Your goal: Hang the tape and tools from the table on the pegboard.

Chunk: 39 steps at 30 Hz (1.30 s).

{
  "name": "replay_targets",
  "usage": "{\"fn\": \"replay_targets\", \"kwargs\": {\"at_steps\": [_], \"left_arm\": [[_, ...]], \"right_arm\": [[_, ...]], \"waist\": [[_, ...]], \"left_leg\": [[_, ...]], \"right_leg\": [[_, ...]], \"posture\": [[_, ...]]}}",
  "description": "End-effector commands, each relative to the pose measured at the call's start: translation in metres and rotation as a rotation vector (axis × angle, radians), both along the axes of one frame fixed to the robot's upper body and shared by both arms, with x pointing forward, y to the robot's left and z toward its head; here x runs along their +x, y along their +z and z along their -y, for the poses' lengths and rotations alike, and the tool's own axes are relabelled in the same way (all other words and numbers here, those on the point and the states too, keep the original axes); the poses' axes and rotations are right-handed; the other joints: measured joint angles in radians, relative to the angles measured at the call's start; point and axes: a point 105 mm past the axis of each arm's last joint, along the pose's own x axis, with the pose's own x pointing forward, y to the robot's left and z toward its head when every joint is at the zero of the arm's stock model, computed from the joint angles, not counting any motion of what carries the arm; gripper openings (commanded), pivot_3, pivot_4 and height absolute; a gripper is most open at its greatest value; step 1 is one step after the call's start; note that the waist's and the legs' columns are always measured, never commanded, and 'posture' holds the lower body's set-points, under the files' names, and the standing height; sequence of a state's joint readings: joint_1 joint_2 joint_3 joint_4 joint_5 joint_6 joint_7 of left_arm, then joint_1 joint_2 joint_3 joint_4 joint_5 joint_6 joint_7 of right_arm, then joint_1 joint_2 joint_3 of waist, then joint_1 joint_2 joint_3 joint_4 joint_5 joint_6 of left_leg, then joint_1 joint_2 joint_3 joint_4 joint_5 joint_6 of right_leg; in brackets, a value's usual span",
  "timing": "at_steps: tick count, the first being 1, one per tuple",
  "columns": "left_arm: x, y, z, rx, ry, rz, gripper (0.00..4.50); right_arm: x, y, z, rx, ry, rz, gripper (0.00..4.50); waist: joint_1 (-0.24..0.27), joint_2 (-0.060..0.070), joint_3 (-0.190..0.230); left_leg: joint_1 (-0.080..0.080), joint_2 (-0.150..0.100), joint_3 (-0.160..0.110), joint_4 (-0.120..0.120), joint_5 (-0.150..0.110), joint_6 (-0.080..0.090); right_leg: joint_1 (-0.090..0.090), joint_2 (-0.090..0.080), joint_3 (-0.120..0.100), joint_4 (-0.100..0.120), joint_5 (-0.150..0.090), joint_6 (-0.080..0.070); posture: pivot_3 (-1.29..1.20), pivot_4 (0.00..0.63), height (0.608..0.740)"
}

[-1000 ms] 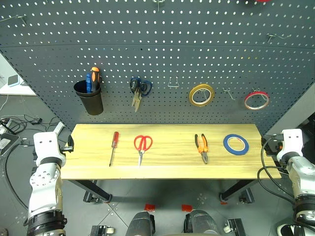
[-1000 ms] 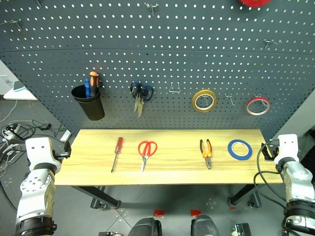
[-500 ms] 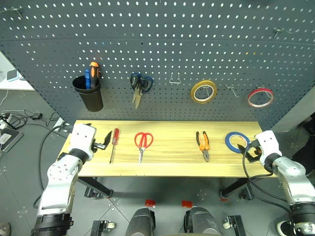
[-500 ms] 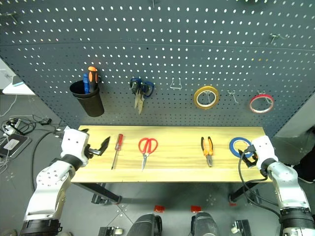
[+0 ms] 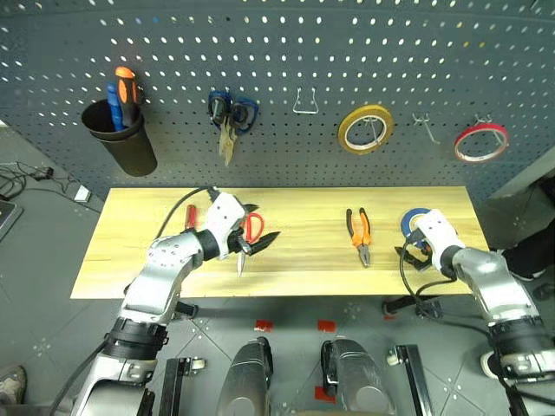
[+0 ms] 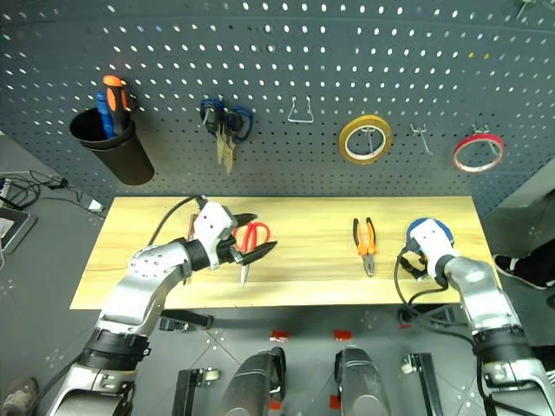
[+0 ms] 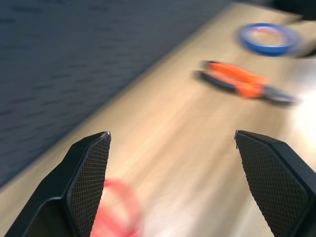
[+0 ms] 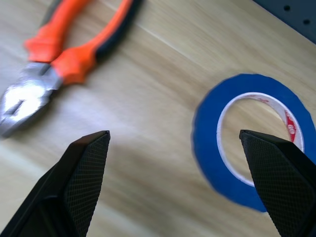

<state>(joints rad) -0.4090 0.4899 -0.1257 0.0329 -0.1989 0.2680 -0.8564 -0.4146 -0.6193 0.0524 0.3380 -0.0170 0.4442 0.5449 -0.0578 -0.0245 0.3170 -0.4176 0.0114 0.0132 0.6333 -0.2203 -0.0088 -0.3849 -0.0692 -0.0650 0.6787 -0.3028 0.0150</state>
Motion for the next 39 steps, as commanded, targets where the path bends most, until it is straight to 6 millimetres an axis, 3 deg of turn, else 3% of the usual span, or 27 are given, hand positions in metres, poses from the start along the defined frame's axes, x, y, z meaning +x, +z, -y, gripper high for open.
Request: {"fn": "replay_targets", "kwargs": {"at_steps": [1,5,11,14,23,26,29,31,36,39], "left_arm": [[-0.007,0.008,0.019,-0.003,-0.139,0.022,4.24],[-0.016,0.011,0.040,-0.003,-0.295,-0.014,4.24],[-0.014,0.020,0.058,0.004,-0.365,0.025,4.24],[-0.015,0.028,0.067,-0.020,-0.380,0.082,4.29],[-0.016,0.042,0.072,-0.101,-0.390,0.132,4.29],[-0.014,0.052,0.076,-0.153,-0.372,0.140,4.29],[-0.012,0.064,0.077,-0.222,-0.329,0.153,4.29],[-0.008,0.070,0.076,-0.235,-0.270,0.174,4.29],[-0.007,0.086,0.077,-0.298,-0.174,0.206,4.29],[-0.015,0.097,0.079,-0.323,-0.173,0.237,4.29]], "right_arm": [[0.008,0.001,0.013,-0.020,-0.037,-0.019,4.50],[0.019,-0.004,0.021,-0.030,-0.053,-0.087,4.50],[0.026,-0.010,0.026,-0.034,-0.038,-0.207,4.50],[0.024,-0.016,0.021,-0.022,-0.008,-0.288,3.87],[0.019,-0.035,0.009,0.033,-0.018,-0.344,0.83],[0.021,-0.029,0.013,0.018,-0.032,-0.262,0.68],[0.014,-0.009,0.012,-0.073,-0.007,-0.065,0.68],[0.000,0.010,0.001,-0.149,0.019,0.095,0.68],[-0.035,0.066,-0.044,-0.250,0.075,0.475,0.68],[-0.049,0.113,-0.079,-0.251,0.128,0.713,0.68]], "waist": [[-0.001,-0.001,0.011],[-0.002,-0.001,0.028],[-0.006,-0.003,0.040],[-0.008,-0.003,0.040],[-0.008,-0.004,0.039],[-0.005,-0.007,0.037],[0.004,-0.007,0.037],[0.009,-0.005,0.036],[-0.007,-0.005,0.037],[-0.021,-0.005,0.037]], "left_leg": [[-0.002,0.000,0.000,0.000,0.000,0.000],[-0.003,0.000,0.001,0.001,0.000,0.000],[-0.004,0.000,0.001,0.004,0.000,-0.001],[-0.005,0.000,0.001,0.007,0.001,-0.001],[-0.006,0.001,0.000,0.012,0.002,-0.003],[-0.006,0.001,0.000,0.013,0.002,-0.003],[-0.007,0.001,-0.001,0.013,0.002,-0.003],[-0.009,0.000,-0.002,0.012,0.002,-0.004],[-0.015,0.000,0.000,0.012,0.002,-0.004],[-0.013,0.000,0.001,0.013,0.002,-0.004]], "right_leg": [[-0.002,0.000,0.000,0.000,0.000,0.000],[-0.002,-0.001,-0.001,0.000,0.000,0.000],[-0.002,-0.001,-0.002,0.001,0.000,0.001],[-0.002,-0.001,-0.003,0.001,0.000,0.001],[0.001,-0.001,-0.004,0.001,0.003,0.006],[0.002,-0.002,-0.004,0.001,0.005,0.008],[0.001,-0.002,-0.005,0.001,0.005,0.008],[-0.001,-0.002,-0.005,0.001,0.005,0.009],[-0.006,-0.003,-0.005,0.000,0.004,0.010],[-0.006,-0.003,-0.003,0.001,0.006,0.013]], "posture": [[-0.19,0.385,0.740],[-0.19,0.388,0.740],[-0.19,0.383,0.740],[-0.19,0.375,0.740],[-0.19,0.347,0.740],[-0.19,0.339,0.740],[-0.20,0.335,0.740],[-0.21,0.333,0.740],[-0.23,0.335,0.740],[-0.23,0.335,0.740]]}}
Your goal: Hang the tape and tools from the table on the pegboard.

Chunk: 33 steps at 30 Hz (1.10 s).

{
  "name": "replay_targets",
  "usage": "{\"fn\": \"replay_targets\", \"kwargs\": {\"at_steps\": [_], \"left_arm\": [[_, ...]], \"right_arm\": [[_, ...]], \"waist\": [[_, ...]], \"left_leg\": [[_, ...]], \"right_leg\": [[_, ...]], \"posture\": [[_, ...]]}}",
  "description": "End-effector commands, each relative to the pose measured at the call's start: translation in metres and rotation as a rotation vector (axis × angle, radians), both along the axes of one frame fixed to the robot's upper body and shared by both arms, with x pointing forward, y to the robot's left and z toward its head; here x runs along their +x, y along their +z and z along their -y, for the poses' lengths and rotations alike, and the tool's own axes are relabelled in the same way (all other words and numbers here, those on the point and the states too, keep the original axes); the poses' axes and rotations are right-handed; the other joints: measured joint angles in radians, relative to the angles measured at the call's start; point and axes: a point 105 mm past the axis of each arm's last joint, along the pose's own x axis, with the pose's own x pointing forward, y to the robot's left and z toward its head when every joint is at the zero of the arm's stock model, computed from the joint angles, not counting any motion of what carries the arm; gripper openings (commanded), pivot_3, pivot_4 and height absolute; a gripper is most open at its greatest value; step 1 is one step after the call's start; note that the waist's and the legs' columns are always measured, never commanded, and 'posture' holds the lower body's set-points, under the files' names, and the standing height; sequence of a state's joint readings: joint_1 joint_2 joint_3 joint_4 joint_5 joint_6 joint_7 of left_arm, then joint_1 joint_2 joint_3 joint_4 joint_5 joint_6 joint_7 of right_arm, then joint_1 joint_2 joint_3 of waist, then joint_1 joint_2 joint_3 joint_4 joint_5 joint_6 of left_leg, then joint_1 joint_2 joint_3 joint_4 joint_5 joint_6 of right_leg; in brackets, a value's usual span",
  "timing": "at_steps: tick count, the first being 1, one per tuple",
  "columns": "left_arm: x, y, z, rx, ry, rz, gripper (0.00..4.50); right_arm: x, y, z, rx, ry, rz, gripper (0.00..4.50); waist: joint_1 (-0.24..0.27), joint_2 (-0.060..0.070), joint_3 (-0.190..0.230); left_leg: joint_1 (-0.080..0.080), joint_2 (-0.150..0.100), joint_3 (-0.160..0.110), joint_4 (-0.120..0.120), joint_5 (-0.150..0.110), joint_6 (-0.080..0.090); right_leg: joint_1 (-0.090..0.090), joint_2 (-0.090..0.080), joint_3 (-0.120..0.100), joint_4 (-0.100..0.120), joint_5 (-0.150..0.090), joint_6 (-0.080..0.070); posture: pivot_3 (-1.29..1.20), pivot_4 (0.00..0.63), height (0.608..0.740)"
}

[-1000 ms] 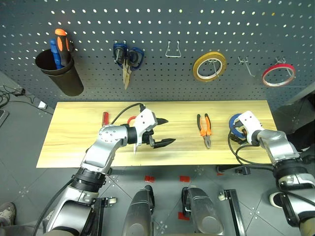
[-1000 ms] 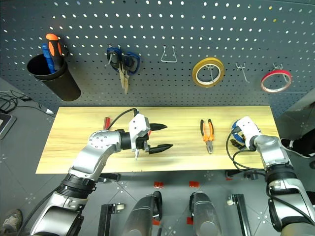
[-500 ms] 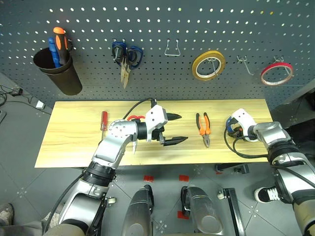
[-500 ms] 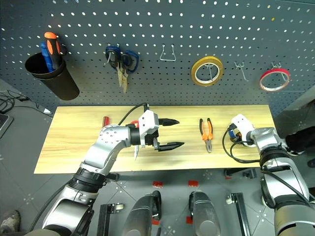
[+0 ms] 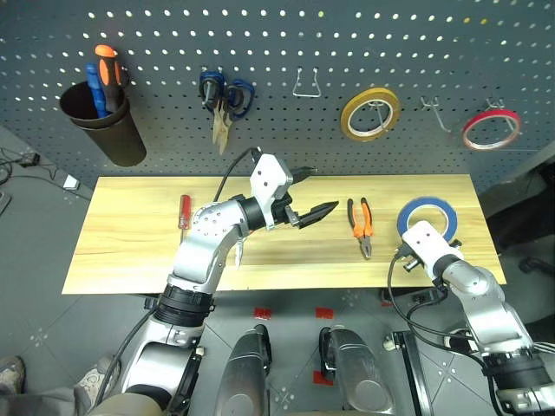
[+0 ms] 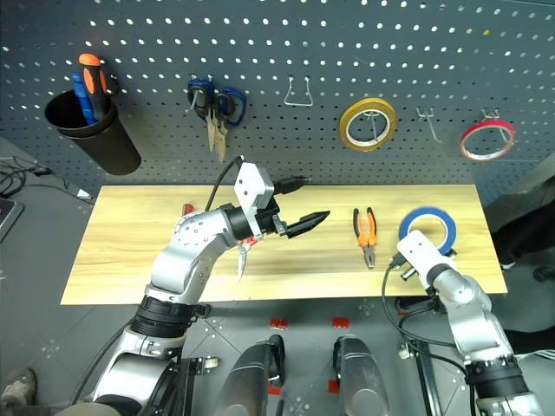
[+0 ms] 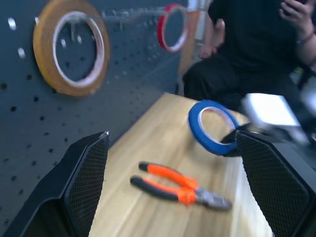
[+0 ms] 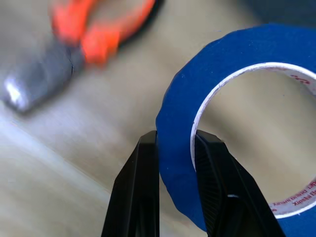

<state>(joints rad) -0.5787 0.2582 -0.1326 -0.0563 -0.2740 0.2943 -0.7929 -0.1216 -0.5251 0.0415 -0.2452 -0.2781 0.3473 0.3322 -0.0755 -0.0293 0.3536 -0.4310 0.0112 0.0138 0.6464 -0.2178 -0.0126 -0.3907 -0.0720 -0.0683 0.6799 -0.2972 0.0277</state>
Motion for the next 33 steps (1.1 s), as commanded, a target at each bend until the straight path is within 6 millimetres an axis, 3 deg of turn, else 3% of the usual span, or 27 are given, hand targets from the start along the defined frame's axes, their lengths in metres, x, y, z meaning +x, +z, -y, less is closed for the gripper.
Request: {"fn": "replay_targets", "kwargs": {"at_steps": [1,8,15,21,24,28,33], "left_arm": [[-0.015,0.021,0.004,-0.055,-0.014,0.059,4.29],[-0.015,0.033,0.008,-0.078,0.004,0.076,4.29],[-0.012,0.030,0.005,-0.068,0.023,0.073,4.29],[-0.010,0.029,0.002,-0.067,0.036,0.070,4.29],[-0.009,0.026,-0.001,-0.062,0.042,0.063,4.29],[-0.006,0.015,-0.011,-0.017,0.060,0.043,4.29],[-0.003,-0.016,-0.040,0.191,0.075,0.065,4.29]], "right_arm": [[-0.012,0.072,-0.032,-0.018,0.078,0.328,0.68],[0.009,0.119,-0.037,0.061,0.118,0.441,0.68],[0.040,0.128,-0.019,0.112,0.095,0.421,0.68],[0.049,0.129,-0.017,0.187,0.108,0.392,0.68],[0.047,0.127,-0.021,0.229,0.127,0.386,1.60],[0.039,0.105,-0.030,0.260,0.140,0.305,2.88],[0.026,0.058,-0.039,0.371,0.081,0.079,4.48]], "waist": [[-0.006,0.000,0.000],[-0.008,0.000,0.000],[-0.007,0.000,0.000],[-0.007,0.000,0.000],[-0.007,0.000,0.000],[-0.007,0.000,0.000],[-0.009,0.000,0.000]], "left_leg": [[0.001,0.000,0.000,0.000,0.000,0.000],[0.001,0.000,-0.002,0.000,0.001,-0.001],[0.000,0.000,-0.001,-0.001,0.001,0.000],[0.000,0.000,-0.001,0.000,0.001,0.000],[0.000,0.000,-0.001,0.000,0.001,0.000],[0.000,0.000,-0.001,-0.001,0.001,0.000],[0.000,0.001,-0.001,-0.001,0.001,0.000]], "right_leg": [[0.000,0.001,0.000,0.001,0.000,0.000],[0.000,0.001,0.000,0.001,0.001,-0.001],[0.001,0.001,0.000,-0.002,0.000,-0.001],[0.001,0.000,-0.001,-0.001,0.000,-0.001],[0.001,0.000,-0.001,-0.001,0.000,-0.001],[0.000,0.000,-0.001,-0.001,0.000,-0.001],[0.000,0.001,0.000,0.000,0.000,-0.001]], "posture": [[-0.23,0.335,0.740],[-0.23,0.328,0.740],[-0.22,0.328,0.740],[-0.21,0.328,0.740],[-0.21,0.329,0.740],[-0.21,0.329,0.740],[-0.22,0.330,0.740]]}}
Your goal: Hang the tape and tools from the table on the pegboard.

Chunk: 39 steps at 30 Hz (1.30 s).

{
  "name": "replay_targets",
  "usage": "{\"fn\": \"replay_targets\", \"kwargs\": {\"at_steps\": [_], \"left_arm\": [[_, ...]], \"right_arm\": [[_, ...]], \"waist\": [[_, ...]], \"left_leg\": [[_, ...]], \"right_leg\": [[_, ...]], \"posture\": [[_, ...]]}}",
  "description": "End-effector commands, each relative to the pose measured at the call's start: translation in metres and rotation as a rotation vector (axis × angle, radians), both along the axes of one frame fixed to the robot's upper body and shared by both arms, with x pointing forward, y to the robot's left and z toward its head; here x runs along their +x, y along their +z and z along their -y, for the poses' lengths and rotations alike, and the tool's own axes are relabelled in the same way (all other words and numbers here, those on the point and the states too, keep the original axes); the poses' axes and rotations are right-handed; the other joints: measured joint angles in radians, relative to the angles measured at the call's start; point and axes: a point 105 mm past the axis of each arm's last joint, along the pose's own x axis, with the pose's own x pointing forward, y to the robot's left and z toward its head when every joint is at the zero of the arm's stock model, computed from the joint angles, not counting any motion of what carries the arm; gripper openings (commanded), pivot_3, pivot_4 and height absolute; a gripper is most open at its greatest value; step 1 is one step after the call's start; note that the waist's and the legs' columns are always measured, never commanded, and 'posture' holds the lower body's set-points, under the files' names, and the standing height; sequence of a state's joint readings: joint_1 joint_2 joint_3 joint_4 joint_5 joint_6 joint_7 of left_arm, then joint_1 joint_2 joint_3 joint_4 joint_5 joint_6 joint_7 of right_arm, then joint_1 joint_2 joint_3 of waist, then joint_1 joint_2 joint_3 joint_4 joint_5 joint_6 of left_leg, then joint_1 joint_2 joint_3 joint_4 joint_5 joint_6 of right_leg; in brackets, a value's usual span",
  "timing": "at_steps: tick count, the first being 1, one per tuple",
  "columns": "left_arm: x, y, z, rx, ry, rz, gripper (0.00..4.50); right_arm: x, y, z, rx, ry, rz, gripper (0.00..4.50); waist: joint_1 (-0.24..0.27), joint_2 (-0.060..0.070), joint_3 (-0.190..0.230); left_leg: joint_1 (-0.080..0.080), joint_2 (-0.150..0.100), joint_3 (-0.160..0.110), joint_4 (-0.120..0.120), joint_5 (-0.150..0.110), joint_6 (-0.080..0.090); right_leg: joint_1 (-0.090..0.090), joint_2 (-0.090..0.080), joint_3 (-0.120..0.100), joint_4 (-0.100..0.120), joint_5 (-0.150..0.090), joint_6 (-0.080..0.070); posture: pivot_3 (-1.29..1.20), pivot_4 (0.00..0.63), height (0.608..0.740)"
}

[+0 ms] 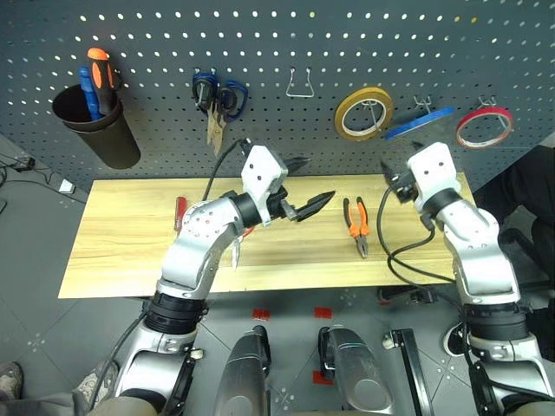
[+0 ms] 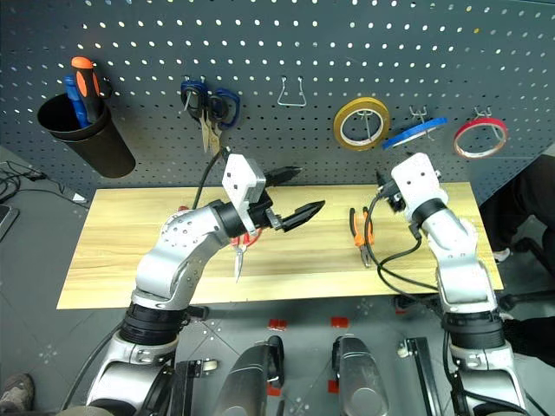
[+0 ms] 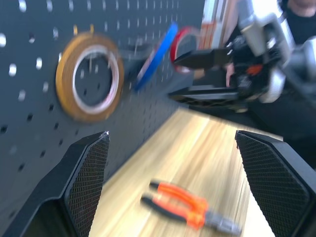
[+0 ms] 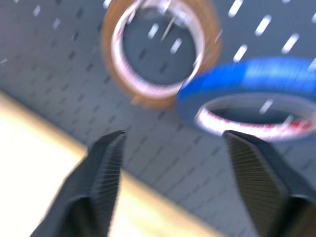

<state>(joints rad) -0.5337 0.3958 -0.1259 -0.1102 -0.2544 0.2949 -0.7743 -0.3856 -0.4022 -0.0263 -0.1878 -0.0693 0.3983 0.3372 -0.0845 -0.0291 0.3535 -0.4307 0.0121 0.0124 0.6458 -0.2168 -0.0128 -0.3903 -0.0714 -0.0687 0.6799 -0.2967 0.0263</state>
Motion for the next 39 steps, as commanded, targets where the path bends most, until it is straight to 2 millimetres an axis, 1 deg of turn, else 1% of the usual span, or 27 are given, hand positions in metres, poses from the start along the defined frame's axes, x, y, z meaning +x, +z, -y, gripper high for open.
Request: {"fn": "replay_targets", "kwargs": {"at_steps": [1,2,4,6,9,12,15,20,26,33,36,37,39], "left_arm": [[-0.005,-0.016,-0.015,0.106,-0.024,0.014,4.29],[-0.007,-0.025,-0.023,0.150,-0.035,-0.012,4.29],[-0.012,-0.046,-0.046,0.259,-0.057,-0.077,4.29],[-0.016,-0.059,-0.064,0.338,-0.078,-0.131,4.29],[-0.012,-0.067,-0.084,0.397,-0.067,-0.175,4.29],[-0.005,-0.067,-0.095,0.420,-0.046,-0.179,4.29],[0.000,-0.063,-0.096,0.418,-0.043,-0.169,4.29],[0.003,-0.061,-0.096,0.416,-0.048,-0.163,4.29],[0.004,-0.059,-0.093,0.405,-0.049,-0.154,4.29],[0.003,-0.059,-0.092,0.392,-0.048,-0.158,4.29],[0.002,-0.060,-0.091,0.383,-0.051,-0.165,4.29],[0.001,-0.061,-0.091,0.381,-0.052,-0.167,4.29],[0.000,-0.062,-0.091,0.378,-0.054,-0.172,4.29]], "right_arm": [[-0.012,-0.015,-0.010,0.053,0.009,-0.107,4.48],[-0.015,-0.027,-0.013,0.073,0.001,-0.174,4.48],[-0.018,-0.053,-0.018,0.155,-0.069,-0.334,4.48],[-0.017,-0.070,-0.020,0.221,-0.151,-0.437,4.48],[-0.014,-0.083,-0.026,0.275,-0.215,-0.505,4.48],[-0.007,-0.101,-0.021,0.247,-0.302,-0.582,4.48],[0.007,-0.107,-0.025,0.261,-0.315,-0.594,4.48],[0.023,-0.112,-0.033,0.254,-0.325,-0.600,4.48],[0.037,-0.121,-0.044,0.265,-0.312,-0.652,4.48],[0.047,-0.126,-0.043,0.266,-0.312,-0.688,4.48],[0.045,-0.130,-0.041,0.274,-0.320,-0.746,3.89],[0.045,-0.130,-0.041,0.276,-0.319,-0.752,3.64],[0.044,-0.128,-0.041,0.299,-0.319,-0.761,2.96]], "waist": [[0.000,0.000,0.000],[0.000,0.000,0.000],[-0.002,0.000,0.000],[-0.003,0.000,0.000],[0.003,0.000,0.000],[0.009,0.000,0.000],[0.013,0.000,0.000],[-0.002,0.000,0.000],[-0.006,0.000,0.000],[-0.004,0.000,-0.001],[-0.004,0.000,-0.001],[-0.004,0.000,-0.001],[-0.003,0.000,-0.001]], "left_leg": [[0.000,0.000,0.000,0.000,0.000,0.000],[0.000,0.000,0.000,0.000,0.000,0.000],[0.000,0.000,0.000,0.000,0.000,0.000],[0.001,0.001,0.000,0.000,0.000,0.000],[0.000,0.001,-0.001,-0.001,0.000,0.000],[-0.001,-0.002,0.000,0.000,0.000,0.000],[-0.002,-0.002,0.000,0.000,0.000,0.001],[-0.003,-0.001,0.002,-0.001,0.000,0.000],[-0.003,0.000,0.005,-0.001,0.000,0.000],[-0.003,0.000,0.005,-0.001,0.000,0.001],[-0.003,0.000,0.006,-0.001,0.000,0.000],[-0.003,0.000,0.006,0.000,0.000,0.000],[-0.003,0.000,0.006,0.000,0.000,0.000]], "right_leg": [[0.000,0.000,0.000,0.000,0.000,0.000],[0.000,0.000,0.000,0.000,0.000,0.000],[0.000,0.000,0.001,0.000,0.000,0.000],[-0.001,0.000,0.001,0.000,0.000,-0.001],[-0.002,0.000,0.000,0.001,-0.001,-0.002],[-0.002,-0.001,0.001,0.001,-0.001,-0.002],[-0.004,-0.001,0.000,0.001,-0.001,-0.002],[-0.007,0.000,0.002,0.001,-0.001,-0.002],[-0.009,0.000,0.003,0.003,-0.001,-0.002],[-0.009,0.000,0.004,0.003,-0.001,-0.002],[-0.009,0.000,0.004,0.004,-0.001,-0.002],[-0.009,0.000,0.004,0.004,-0.001,-0.002],[-0.009,0.000,0.004,0.004,-0.001,-0.002]], "posture": [[-0.22,0.330,0.740],[-0.22,0.330,0.740],[-0.22,0.330,0.740],[-0.21,0.327,0.740],[-0.21,0.326,0.740],[-0.22,0.323,0.740],[-0.22,0.319,0.740],[-0.21,0.316,0.740],[-0.20,0.316,0.740],[-0.20,0.315,0.740],[-0.20,0.315,0.740],[-0.20,0.315,0.740],[-0.20,0.315,0.740]]}}
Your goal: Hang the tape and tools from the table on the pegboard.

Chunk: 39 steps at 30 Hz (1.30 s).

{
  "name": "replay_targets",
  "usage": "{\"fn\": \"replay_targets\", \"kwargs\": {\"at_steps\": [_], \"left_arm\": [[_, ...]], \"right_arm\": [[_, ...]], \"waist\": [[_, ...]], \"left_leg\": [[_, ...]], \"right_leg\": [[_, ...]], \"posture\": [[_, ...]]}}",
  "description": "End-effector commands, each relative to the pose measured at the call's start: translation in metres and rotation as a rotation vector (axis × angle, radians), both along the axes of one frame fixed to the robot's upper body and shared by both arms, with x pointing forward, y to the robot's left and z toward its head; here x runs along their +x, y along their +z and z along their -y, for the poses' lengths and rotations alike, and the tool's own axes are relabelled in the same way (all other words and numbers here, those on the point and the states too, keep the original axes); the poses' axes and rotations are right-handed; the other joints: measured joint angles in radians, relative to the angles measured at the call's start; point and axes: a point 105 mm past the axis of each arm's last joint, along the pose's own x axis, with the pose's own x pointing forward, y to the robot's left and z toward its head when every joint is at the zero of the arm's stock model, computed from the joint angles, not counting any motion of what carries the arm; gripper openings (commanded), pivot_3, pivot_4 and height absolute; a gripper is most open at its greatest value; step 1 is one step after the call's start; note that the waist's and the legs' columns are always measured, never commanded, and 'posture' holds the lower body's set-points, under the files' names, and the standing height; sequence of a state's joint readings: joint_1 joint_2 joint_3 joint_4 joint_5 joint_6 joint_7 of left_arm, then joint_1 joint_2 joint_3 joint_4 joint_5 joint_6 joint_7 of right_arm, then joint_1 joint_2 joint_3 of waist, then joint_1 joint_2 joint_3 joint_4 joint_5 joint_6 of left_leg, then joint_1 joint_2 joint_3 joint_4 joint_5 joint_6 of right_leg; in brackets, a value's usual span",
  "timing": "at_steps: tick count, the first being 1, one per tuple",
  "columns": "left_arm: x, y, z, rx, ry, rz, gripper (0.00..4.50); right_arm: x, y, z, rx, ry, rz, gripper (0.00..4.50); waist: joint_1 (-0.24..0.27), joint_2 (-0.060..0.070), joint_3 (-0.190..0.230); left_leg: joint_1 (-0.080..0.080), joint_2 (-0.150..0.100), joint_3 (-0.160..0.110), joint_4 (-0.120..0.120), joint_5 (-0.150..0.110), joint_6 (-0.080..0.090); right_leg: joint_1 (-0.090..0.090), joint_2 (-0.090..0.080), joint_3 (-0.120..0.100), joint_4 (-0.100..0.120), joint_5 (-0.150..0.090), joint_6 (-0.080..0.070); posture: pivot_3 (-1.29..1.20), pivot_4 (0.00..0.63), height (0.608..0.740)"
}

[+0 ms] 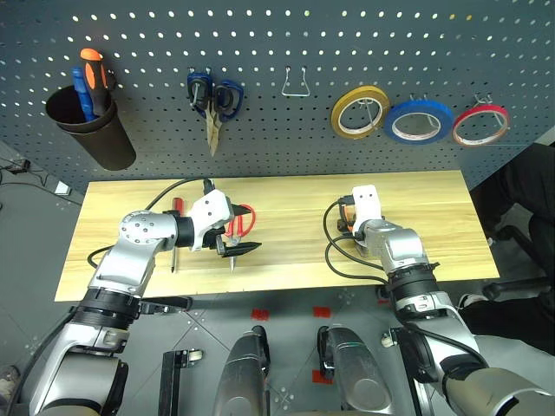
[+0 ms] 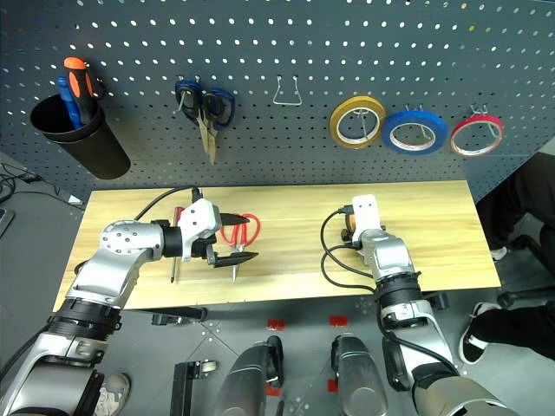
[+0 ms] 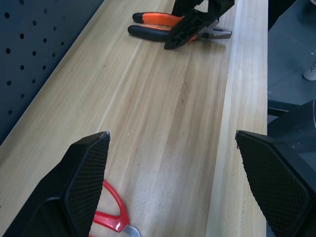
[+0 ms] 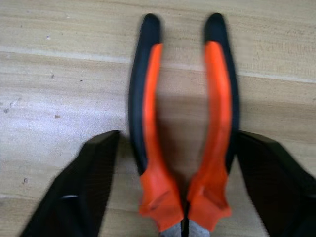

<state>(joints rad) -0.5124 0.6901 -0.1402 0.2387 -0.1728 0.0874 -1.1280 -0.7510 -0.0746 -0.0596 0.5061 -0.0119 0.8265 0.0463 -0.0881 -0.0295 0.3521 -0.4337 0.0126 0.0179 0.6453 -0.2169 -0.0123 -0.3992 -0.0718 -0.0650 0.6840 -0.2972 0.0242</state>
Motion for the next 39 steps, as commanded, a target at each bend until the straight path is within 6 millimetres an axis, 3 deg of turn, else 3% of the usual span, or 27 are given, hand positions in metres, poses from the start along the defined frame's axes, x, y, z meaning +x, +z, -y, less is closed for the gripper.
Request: {"fn": "replay_targets", "kwargs": {"at_steps": [1,6,9,12,17,20,25,31,39], "left_arm": [[-0.004,0.005,0.001,-0.021,-0.010,0.017,4.29],[-0.007,0.011,0.003,-0.117,0.032,0.028,4.29],[-0.012,0.020,0.000,-0.217,0.080,0.045,4.29],[-0.021,0.036,-0.002,-0.355,0.137,0.052,4.29],[-0.037,0.052,-0.003,-0.439,0.203,0.118,4.29],[-0.045,0.068,0.003,-0.459,0.227,0.185,4.29],[-0.039,0.094,0.009,-0.511,0.300,0.276,4.29],[-0.022,0.121,0.012,-0.590,0.411,0.382,4.29],[-0.012,0.143,0.019,-0.662,0.483,0.457,4.29]], "right_arm": [[-0.006,-0.008,0.007,0.038,-0.025,-0.057,2.80],[-0.017,0.009,0.005,0.050,0.007,0.031,2.80],[-0.031,0.037,-0.022,0.107,0.148,0.233,2.80],[-0.054,0.057,-0.046,0.110,0.255,0.327,2.80],[-0.064,0.131,-0.064,0.174,0.259,0.634,2.80],[-0.068,0.196,-0.083,0.186,0.317,0.893,2.80],[-0.067,0.262,-0.106,0.228,0.363,1.134,2.80],[-0.059,0.308,-0.125,0.298,0.368,1.291,2.80],[-0.047,0.328,-0.134,0.298,0.349,1.421,2.80]], "waist": [[0.000,0.000,0.000],[0.004,0.000,0.000],[0.003,0.000,0.000],[-0.005,0.000,0.000],[-0.011,0.000,0.000],[-0.005,0.000,0.000],[0.004,0.000,0.000],[0.006,-0.001,0.000],[0.008,-0.001,0.000]], "left_leg": [[0.000,0.000,0.000,0.000,0.000,0.000],[-0.001,0.000,0.000,0.000,0.000,0.000],[-0.002,0.000,0.000,0.000,0.000,0.000],[-0.006,0.000,0.000,0.000,0.000,0.000],[-0.004,0.001,0.000,0.001,0.000,0.000],[-0.002,0.000,-0.001,0.001,0.000,0.001],[-0.001,0.000,-0.002,0.002,0.003,0.000],[-0.001,-0.001,-0.001,0.002,0.004,-0.002],[-0.002,0.000,0.000,0.001,0.004,-0.002]], "right_leg": [[0.000,0.000,0.000,0.000,0.000,0.000],[0.000,0.000,0.000,-0.001,0.000,0.000],[-0.001,0.000,0.000,-0.001,0.000,0.000],[-0.006,0.000,0.002,0.001,0.000,0.000],[-0.007,0.000,0.002,0.007,0.000,0.000],[-0.007,0.000,0.002,0.010,0.000,0.000],[-0.007,0.001,0.001,0.014,0.001,-0.001],[-0.006,0.000,0.001,0.012,0.001,-0.002],[-0.006,0.000,0.001,0.009,0.001,-0.002]], "posture": [[-0.20,0.315,0.740],[-0.21,0.311,0.740],[-0.21,0.313,0.740],[-0.21,0.314,0.740],[-0.19,0.320,0.740],[-0.18,0.322,0.740],[-0.16,0.319,0.740],[-0.14,0.315,0.740],[-0.11,0.320,0.740]]}}
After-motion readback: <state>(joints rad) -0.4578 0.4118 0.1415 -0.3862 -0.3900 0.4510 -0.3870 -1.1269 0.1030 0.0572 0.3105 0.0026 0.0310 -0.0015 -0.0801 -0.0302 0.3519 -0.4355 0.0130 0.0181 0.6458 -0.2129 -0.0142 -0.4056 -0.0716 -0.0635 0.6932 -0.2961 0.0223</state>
